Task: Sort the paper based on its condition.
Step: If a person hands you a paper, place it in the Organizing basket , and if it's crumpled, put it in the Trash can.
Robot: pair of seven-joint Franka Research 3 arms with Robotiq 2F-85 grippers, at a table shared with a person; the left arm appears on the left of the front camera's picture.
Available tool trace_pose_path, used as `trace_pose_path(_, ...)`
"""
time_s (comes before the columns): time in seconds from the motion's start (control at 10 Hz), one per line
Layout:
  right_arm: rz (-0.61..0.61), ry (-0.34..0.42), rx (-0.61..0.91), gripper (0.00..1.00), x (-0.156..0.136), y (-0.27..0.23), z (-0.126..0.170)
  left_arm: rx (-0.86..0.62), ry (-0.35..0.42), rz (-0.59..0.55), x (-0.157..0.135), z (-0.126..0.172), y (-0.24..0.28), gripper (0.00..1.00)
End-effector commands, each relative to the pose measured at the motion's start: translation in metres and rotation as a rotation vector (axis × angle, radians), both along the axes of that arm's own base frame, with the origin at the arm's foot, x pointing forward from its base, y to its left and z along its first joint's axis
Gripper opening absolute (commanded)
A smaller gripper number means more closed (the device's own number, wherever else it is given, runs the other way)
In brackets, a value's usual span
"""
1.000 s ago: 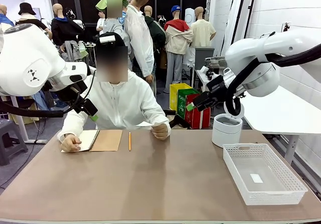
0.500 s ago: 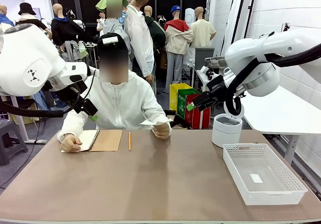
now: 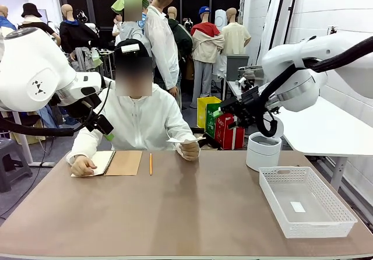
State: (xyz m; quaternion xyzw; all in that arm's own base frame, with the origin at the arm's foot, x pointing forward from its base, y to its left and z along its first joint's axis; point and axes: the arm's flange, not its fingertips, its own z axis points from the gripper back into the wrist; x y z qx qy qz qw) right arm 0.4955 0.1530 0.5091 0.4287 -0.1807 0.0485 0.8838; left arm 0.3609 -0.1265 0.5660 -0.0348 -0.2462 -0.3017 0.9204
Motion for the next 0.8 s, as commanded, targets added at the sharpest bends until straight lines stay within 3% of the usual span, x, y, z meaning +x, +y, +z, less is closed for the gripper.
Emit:
trace_pose_path(0.0,-0.147,0.136,0.134,1.0,0.014,0.004,-0.002,-0.006,-0.001,-0.002,0.0,0.001,0.001,1.0)
trace_pose_path(0.3,-0.178,0.374,0.219,1.0,0.025,-0.008,-0.039,-0.006,-0.001,-0.002,0.0,0.001,0.001,1.0)
trace_pose_path(0.7,-0.169,0.574,0.323,1.0,0.022,-0.016,-0.089,-0.006,-0.001,-0.002,0.0,0.001,0.001,1.0)
